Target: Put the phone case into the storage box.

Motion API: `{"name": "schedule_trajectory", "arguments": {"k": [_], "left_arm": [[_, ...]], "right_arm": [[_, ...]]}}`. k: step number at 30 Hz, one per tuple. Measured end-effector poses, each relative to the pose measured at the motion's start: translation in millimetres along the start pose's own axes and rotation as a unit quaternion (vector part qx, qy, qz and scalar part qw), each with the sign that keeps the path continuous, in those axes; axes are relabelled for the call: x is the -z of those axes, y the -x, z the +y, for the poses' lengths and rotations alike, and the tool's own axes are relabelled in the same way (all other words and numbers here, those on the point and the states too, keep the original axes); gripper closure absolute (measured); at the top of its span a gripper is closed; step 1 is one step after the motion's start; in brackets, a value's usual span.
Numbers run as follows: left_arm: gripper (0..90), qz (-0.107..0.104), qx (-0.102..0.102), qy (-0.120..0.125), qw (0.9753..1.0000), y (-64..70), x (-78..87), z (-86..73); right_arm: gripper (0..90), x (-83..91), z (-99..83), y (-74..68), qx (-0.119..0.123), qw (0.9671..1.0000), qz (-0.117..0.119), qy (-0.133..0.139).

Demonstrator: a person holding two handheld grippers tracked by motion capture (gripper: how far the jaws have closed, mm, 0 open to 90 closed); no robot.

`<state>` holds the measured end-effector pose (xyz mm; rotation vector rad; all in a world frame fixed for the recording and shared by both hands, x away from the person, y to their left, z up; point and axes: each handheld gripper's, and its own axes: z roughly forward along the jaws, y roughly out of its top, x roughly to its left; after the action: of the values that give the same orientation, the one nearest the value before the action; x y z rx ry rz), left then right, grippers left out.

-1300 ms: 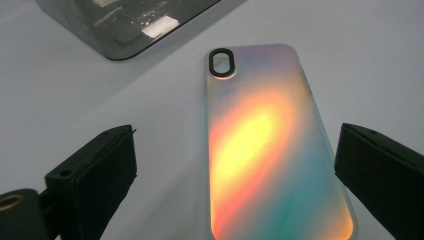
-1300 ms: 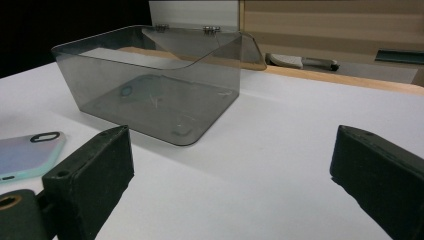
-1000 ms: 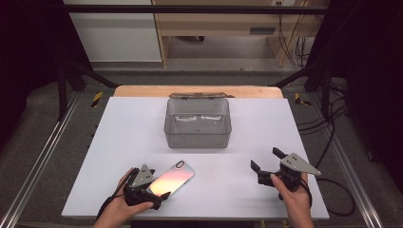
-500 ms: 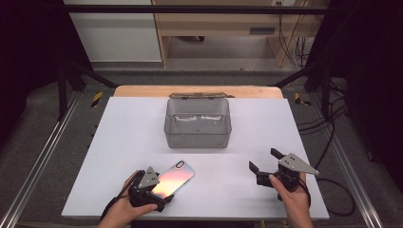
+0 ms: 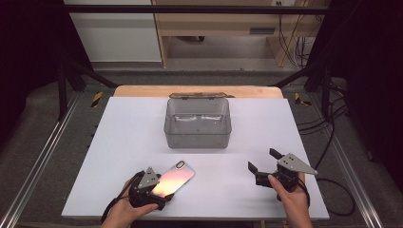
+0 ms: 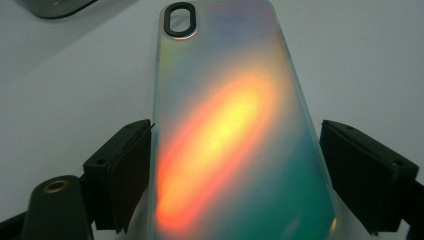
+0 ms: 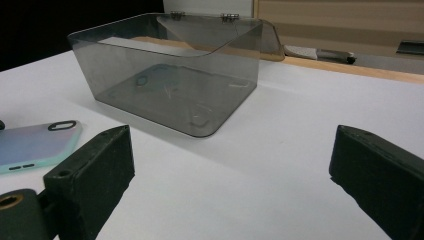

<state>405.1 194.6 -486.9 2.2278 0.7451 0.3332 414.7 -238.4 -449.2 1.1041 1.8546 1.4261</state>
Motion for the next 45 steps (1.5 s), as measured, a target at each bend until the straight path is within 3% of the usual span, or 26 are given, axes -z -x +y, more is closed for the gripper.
{"name": "schedule_trajectory", "arguments": {"k": [6,16,22,25,31,45], "left_arm": [[17.3,0.004,-0.015,0.004,0.9999,2.9,1.9,3.8],[17.4,0.025,-0.023,0.058,0.9977,-1.5,25.9,18.6],[17.4,0.048,-0.023,0.107,0.9928,-9.0,45.4,30.7],[17.4,0.056,-0.019,0.129,0.9899,-14.5,51.6,37.0],[17.4,0.067,-0.016,0.160,0.9847,-22.3,58.0,51.6],[17.3,0.096,-0.019,0.215,0.9717,-37.6,61.8,90.8]], "right_arm": [[4.5,-0.4,-0.5,-0.7,-0.002,1.0000,0.001,-0.002],[4.6,-1.0,1.0,-5.9,0.001,1.0000,0.002,-0.002],[3.6,-8.9,7.8,-17.3,0.003,0.9998,0.013,-0.016],[4.1,-19.1,21.7,-29.4,0.004,0.9992,0.022,-0.034],[4.3,-26.3,33.6,-40.5,0.011,0.9987,0.030,-0.041],[5.2,-42.6,87.6,-67.2,0.005,0.9977,0.066,-0.017]]}}
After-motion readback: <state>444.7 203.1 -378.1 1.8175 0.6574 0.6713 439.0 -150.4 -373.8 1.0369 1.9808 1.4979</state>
